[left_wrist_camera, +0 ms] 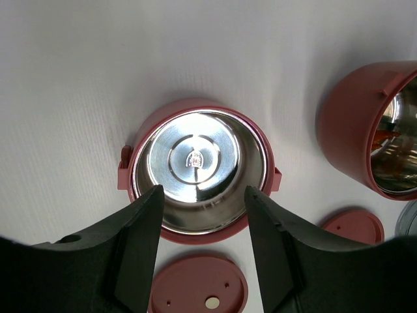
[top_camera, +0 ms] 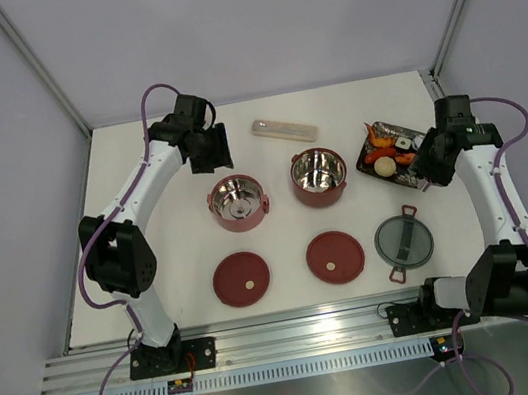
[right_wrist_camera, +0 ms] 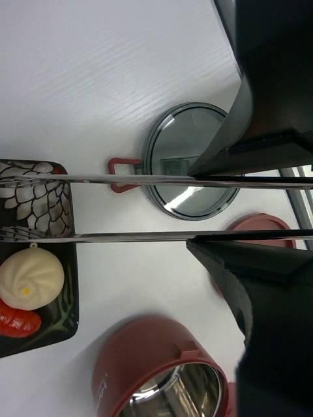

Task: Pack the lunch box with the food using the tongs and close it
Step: Pick up the fake food from the plate.

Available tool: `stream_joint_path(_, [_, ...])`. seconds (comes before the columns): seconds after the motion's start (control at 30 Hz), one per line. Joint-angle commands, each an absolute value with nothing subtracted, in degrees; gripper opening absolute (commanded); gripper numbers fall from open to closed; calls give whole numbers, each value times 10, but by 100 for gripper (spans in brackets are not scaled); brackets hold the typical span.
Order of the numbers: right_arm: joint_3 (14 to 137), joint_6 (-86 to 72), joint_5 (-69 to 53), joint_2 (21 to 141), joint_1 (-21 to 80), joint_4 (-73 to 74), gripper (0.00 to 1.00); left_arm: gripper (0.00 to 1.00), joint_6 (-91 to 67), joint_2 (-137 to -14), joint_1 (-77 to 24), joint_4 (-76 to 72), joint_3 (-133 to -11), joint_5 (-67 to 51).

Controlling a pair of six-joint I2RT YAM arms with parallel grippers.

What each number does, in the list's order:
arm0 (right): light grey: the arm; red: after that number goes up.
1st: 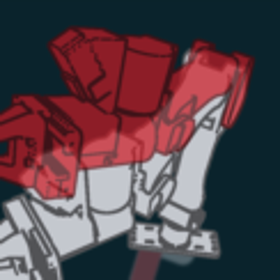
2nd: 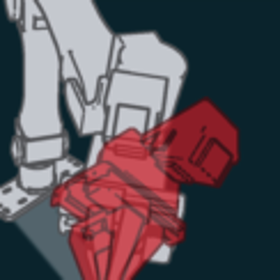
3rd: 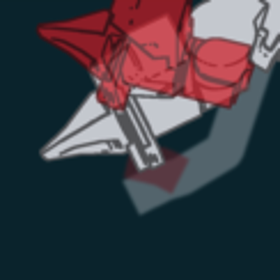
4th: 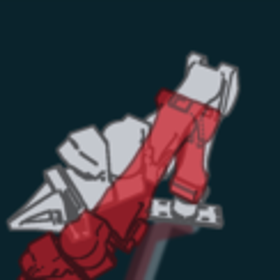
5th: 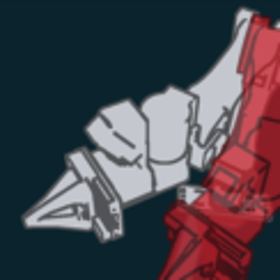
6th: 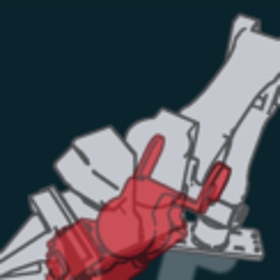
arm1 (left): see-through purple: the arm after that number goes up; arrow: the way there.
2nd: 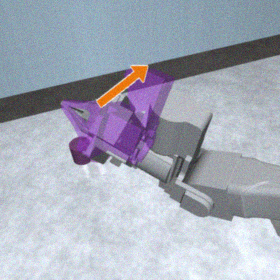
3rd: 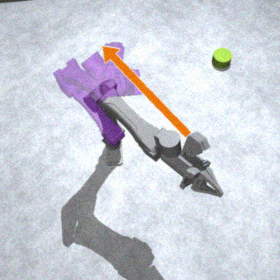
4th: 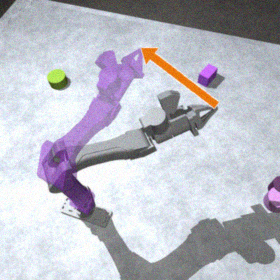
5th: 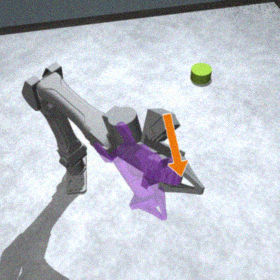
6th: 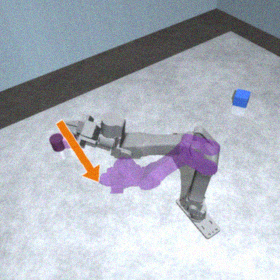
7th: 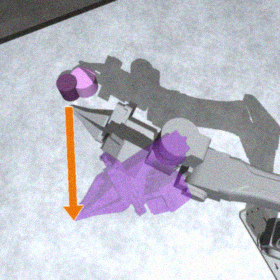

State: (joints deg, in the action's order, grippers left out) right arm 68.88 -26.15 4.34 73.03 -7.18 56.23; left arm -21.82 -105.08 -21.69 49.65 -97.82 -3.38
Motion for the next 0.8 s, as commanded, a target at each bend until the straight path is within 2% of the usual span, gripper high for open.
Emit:
stream_joint_path(0.0, [676,-292,3,722,-92,498,49,56,-208,-1045,-218,480,-984,-36])
stream_joint_path(0.33, [628,-357,21,709,-105,414,50,56,-214,-1041,-218,469,-977,-34])
stream_joint_path(0.77, [628,-379,3,759,-108,369,52,55,-213,-1042,-218,475,-978,-33])
